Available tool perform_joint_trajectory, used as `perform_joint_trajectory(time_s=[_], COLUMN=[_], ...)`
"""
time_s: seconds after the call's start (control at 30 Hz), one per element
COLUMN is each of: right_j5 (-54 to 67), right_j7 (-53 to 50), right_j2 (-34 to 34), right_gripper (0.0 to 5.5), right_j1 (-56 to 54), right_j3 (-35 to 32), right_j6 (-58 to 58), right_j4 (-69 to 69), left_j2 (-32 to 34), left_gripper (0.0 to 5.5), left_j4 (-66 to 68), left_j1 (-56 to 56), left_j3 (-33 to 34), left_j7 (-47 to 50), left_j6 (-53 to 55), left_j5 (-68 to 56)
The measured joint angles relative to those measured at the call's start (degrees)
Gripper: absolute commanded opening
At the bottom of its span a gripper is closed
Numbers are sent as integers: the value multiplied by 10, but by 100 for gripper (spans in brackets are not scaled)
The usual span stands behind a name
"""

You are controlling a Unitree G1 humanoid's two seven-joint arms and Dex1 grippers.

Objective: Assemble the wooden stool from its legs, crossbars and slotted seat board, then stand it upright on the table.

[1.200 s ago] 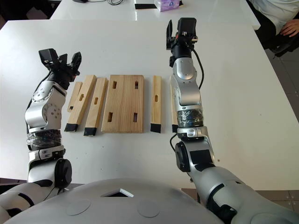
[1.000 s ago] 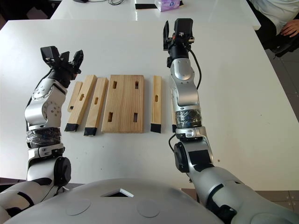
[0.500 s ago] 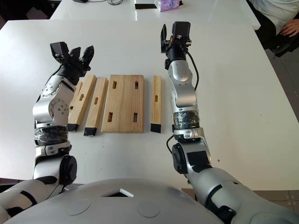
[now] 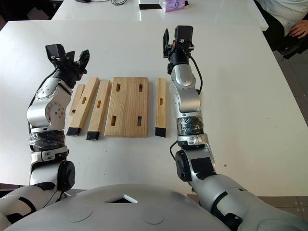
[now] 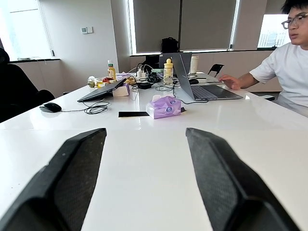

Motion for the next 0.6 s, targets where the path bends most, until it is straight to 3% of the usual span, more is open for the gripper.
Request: perform_joint_trajectory(time_s=[0.6], right_j5=[-1], right_j7=[12], right_j2=[-13], right_gripper=[307], right_j1=[6], right_j3=[-4], right_j6=[9], right_j4=[-16], left_j2=[41], left_gripper=[288], left_j4=[-35], left_j1=[51], left_j3=[7], left_j7=[-47], left_j6=[24], left_j5=[-9])
